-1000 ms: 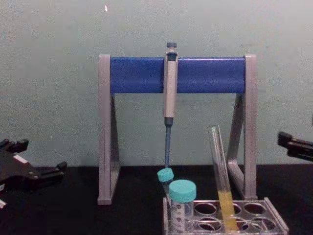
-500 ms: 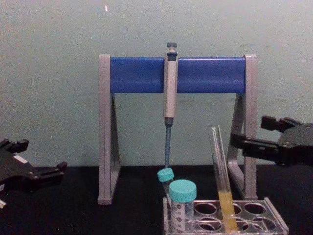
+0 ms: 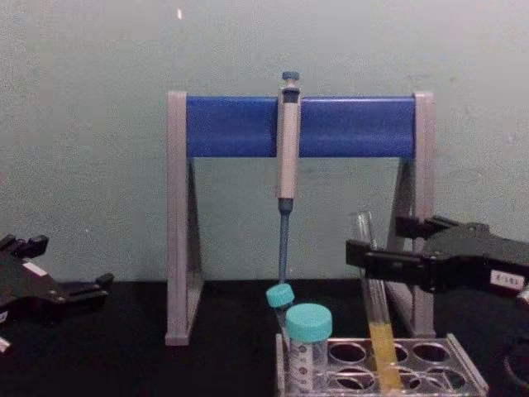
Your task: Pick up the test tube from the test tube rack, shake it, then place it back into the test tube rack.
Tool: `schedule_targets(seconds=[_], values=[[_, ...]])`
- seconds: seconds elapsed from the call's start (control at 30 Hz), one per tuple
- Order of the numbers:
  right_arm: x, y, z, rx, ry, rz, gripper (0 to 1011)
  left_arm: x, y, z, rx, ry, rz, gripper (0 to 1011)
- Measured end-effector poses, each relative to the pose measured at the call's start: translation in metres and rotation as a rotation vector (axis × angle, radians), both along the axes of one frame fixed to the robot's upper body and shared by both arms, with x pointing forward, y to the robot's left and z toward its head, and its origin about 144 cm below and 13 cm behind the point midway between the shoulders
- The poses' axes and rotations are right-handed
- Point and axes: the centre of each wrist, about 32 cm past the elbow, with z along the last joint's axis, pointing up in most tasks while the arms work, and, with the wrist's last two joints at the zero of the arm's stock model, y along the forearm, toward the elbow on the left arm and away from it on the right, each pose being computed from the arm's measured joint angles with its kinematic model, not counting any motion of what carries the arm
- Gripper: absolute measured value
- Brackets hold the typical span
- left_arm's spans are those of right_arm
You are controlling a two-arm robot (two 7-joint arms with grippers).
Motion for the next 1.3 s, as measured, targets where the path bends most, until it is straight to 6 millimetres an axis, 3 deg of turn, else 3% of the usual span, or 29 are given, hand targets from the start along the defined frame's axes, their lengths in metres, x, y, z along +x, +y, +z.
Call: schedule_targets(seconds=[1.3], values=[[0.0082,0.0058,-0.0064,-0.039,0.091,-0.02,1000,0.0,0.0,0.0,0.0,0.0,0.0,1001]])
